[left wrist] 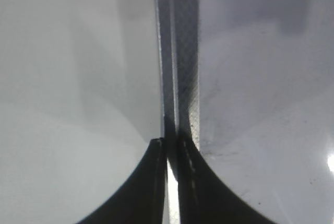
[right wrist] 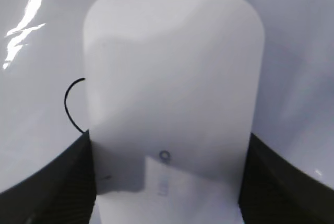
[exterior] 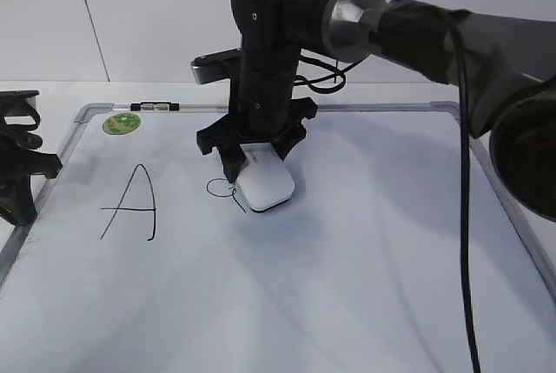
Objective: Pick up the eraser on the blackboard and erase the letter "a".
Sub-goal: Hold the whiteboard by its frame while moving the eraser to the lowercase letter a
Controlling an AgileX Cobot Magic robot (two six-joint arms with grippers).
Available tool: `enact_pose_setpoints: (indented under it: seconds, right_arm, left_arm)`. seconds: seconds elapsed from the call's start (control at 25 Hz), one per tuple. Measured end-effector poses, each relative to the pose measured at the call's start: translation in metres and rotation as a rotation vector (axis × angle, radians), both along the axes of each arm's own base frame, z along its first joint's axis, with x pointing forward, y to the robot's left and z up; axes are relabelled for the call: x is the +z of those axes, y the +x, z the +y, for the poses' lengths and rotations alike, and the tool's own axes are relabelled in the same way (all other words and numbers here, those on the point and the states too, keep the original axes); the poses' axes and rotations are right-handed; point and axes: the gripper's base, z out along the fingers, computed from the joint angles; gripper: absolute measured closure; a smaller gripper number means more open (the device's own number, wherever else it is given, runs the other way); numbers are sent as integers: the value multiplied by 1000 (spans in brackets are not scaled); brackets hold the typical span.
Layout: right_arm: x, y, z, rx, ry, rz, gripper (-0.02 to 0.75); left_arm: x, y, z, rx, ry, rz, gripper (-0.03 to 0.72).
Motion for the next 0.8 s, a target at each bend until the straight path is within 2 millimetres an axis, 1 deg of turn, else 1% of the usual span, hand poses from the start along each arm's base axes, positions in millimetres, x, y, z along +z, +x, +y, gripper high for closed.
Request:
enact_pose_setpoints:
  seconds: [0.28,0.4,0.56,0.68,0.8]
  right_arm:
    - [-7,2,2,3,0,6,200]
    - [-15,3,3,3,-6,15,200]
    - [-14,4,2,4,-11,7,200]
    - [-14,5,2,5,-17,2,171]
    - [-21,7,1,16,-47,-3,115]
  left_arm:
    - [0,0,0,0,0,0,670]
    - [0,0,0,0,0,0,670]
    - [0,0,0,0,0,0,670]
    - [0,0,0,0,0,0,670]
    - [0,0,0,1,-1,0,670]
